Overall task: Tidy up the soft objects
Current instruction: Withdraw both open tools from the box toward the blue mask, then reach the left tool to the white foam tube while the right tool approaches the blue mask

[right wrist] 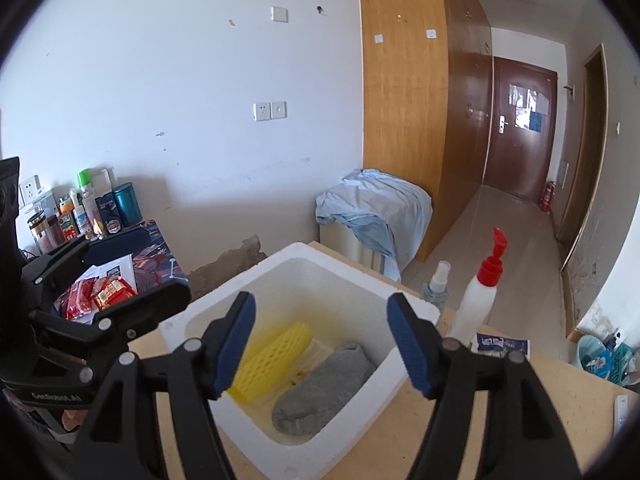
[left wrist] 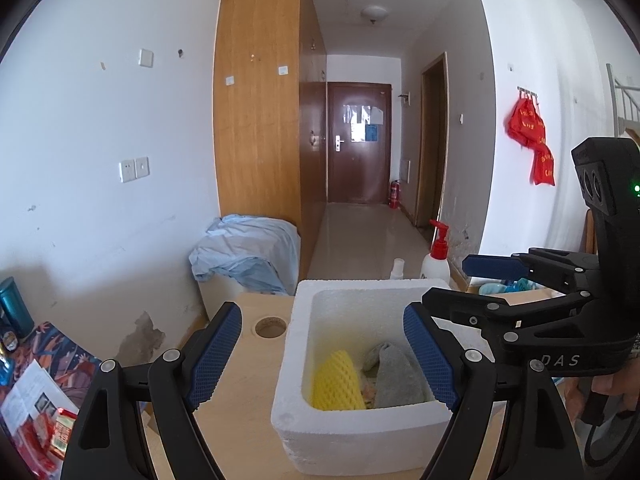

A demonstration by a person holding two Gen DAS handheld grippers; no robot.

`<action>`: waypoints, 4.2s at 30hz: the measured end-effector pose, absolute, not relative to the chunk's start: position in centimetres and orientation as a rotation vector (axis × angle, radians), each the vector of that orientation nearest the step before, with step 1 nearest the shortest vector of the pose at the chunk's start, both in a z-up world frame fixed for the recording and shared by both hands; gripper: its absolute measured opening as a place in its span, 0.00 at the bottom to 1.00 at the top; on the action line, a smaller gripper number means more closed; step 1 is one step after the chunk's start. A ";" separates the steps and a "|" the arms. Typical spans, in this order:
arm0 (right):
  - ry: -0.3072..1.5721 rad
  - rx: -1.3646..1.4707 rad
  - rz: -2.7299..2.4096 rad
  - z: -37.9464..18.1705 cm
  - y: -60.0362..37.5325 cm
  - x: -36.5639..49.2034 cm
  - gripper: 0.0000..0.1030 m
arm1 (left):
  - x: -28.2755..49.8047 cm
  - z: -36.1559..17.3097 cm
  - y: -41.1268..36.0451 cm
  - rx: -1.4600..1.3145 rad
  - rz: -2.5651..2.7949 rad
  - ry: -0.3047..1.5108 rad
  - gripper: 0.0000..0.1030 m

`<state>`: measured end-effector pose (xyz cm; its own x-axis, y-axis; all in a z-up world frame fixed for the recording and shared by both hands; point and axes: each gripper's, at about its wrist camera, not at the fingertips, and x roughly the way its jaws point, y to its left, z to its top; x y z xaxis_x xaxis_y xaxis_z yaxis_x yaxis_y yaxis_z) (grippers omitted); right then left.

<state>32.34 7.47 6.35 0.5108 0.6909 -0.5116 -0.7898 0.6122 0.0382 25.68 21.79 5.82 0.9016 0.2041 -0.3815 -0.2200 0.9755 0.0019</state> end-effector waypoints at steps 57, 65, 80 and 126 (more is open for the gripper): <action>0.276 -0.021 0.704 10.9 -10.4 15.4 1.00 | 8.4 10.6 8.4 0.044 0.086 0.174 1.00; 0.261 -0.020 0.661 10.6 -11.5 14.4 1.00 | 8.2 10.2 6.9 0.042 0.047 0.164 1.00; 0.315 -0.013 0.492 5.6 -15.2 14.4 1.00 | 10.1 4.3 4.4 0.022 -0.055 0.150 1.00; 0.497 0.015 0.309 -0.2 -20.2 18.0 1.00 | 16.4 -2.1 0.1 0.015 -0.204 0.329 1.00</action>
<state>18.02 -20.25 -0.16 0.8337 0.2953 -0.4665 -0.2879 0.9535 0.0891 16.38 0.15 -2.13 0.9261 -0.1964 -0.3220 0.2012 0.9794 -0.0187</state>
